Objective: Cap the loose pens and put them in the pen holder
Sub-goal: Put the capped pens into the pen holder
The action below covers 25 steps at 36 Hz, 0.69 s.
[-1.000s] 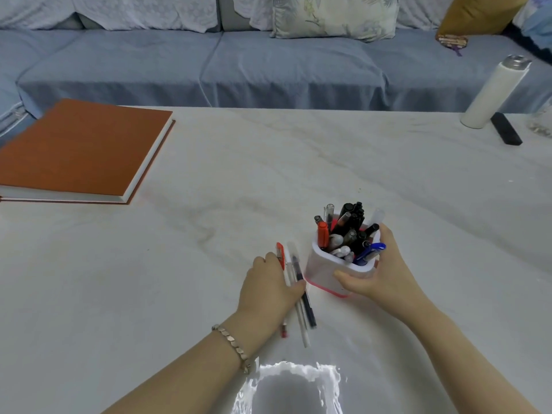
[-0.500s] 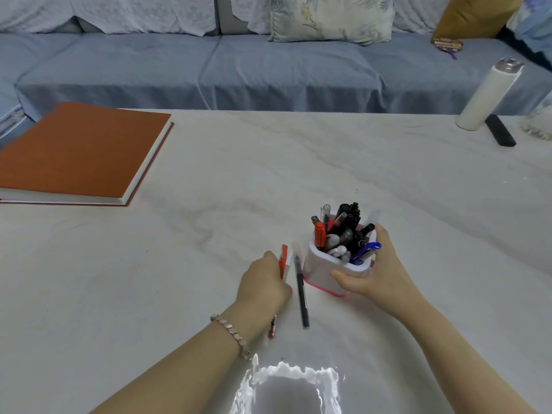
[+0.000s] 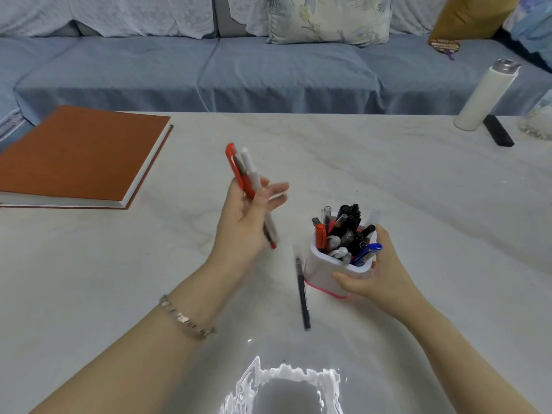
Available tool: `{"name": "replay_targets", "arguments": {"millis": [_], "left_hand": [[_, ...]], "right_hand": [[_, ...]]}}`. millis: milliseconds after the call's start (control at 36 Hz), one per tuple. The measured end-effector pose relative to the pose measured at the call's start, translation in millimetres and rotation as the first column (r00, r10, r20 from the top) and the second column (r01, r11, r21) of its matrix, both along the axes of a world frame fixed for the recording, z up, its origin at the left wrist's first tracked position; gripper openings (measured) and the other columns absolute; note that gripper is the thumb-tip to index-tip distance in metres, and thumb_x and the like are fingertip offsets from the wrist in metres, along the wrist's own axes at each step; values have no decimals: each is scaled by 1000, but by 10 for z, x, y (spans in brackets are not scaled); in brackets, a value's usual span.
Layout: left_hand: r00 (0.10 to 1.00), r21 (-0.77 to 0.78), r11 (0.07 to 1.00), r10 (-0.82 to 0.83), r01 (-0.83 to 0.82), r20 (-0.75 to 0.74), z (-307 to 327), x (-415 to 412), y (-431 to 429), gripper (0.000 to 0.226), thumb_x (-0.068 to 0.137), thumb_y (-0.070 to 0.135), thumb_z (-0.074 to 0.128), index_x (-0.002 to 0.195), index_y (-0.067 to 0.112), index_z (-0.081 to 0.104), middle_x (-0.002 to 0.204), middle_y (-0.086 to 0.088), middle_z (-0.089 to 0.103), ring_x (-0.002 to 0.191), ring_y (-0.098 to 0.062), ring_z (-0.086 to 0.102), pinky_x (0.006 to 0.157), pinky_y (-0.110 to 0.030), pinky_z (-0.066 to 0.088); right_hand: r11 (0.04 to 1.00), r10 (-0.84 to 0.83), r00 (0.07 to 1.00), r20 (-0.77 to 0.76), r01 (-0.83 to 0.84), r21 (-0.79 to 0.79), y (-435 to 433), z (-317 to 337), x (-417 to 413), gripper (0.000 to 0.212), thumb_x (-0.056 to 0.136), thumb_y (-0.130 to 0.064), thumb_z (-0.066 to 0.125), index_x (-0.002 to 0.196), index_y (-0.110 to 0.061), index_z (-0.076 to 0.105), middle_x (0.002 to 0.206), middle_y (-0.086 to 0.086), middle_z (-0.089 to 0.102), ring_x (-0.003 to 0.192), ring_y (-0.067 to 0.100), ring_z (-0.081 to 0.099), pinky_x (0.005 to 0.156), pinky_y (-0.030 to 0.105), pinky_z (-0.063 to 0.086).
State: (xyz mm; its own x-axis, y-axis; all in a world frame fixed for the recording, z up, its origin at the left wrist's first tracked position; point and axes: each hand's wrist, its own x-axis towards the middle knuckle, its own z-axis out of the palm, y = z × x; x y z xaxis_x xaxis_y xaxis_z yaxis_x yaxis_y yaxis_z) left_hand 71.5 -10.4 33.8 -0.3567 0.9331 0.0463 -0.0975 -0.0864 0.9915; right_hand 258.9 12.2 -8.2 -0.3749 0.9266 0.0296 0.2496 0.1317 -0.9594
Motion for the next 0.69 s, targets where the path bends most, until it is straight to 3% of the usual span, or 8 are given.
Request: {"name": "replay_targets", "arguments": {"millis": [167,250,306,361,444,556,611,694], "left_hand": [[977,138,986,-118,94,177,173,338,129,15,95,11,38,89,23,44,104,2,65,103,-18,63,90,-41,46],[980,148,979,-157,138,126,71,482,146,18,94,5,40,89,21,47,101,0,65,103,-18,62,98,-36,45],[981,80,980,-189,185,48,-51,519,151,20,94,6,42,91,23,51,100,3,66,94,-11,64,88,-27,51],[970,-12,972,-236,237,52,-141,508,160,17,95,6,41,97,19,53,101,2,65,73,-2,65,69,-18,55],[970,-69,968,-242,243,28,-153,466,182,16,93,5,44,101,14,54,101,3,65,68,2,65,65,-13,53],[977,112,979,-155,172,-148,-66,424,177,40,85,-9,50,97,30,48,96,1,66,91,-9,67,84,-21,52],[959,201,967,-99,155,-264,-12,391,171,58,82,-10,52,104,43,43,89,2,63,87,-12,68,83,-24,53],[898,276,950,-13,149,-440,50,343,195,77,81,-8,57,120,54,30,85,4,56,74,-1,64,76,-15,52]], "right_hand": [[1000,-7,1000,31,7,-8,16,-39,13,64,67,13,70,101,-31,38,89,-14,55,70,-20,55,63,-3,39],[1000,-4,1000,27,4,7,13,-34,9,63,67,14,69,98,-31,39,86,-14,56,68,-19,56,61,-2,39],[1000,-11,1000,19,11,5,16,-36,6,63,66,14,69,97,-32,39,86,-14,56,68,-17,57,61,-2,39],[1000,-7,1000,15,7,4,19,-36,2,63,66,13,70,99,-31,39,89,-14,57,72,-17,58,62,-1,40],[1000,-4,1000,2,4,6,18,-31,2,63,66,14,69,98,-32,40,91,-15,56,75,-18,57,63,-2,40],[1000,-1,1000,7,1,10,20,-39,7,66,67,12,70,98,-37,38,91,-14,58,72,-19,57,62,-3,39],[1000,10,1000,-3,-10,-1,23,-35,15,65,68,13,68,98,-36,39,89,-13,59,69,-17,57,61,-2,40],[1000,2,1000,19,-2,-2,35,-62,29,66,68,10,69,99,-38,38,91,-12,59,71,-17,57,62,-2,39]]}}
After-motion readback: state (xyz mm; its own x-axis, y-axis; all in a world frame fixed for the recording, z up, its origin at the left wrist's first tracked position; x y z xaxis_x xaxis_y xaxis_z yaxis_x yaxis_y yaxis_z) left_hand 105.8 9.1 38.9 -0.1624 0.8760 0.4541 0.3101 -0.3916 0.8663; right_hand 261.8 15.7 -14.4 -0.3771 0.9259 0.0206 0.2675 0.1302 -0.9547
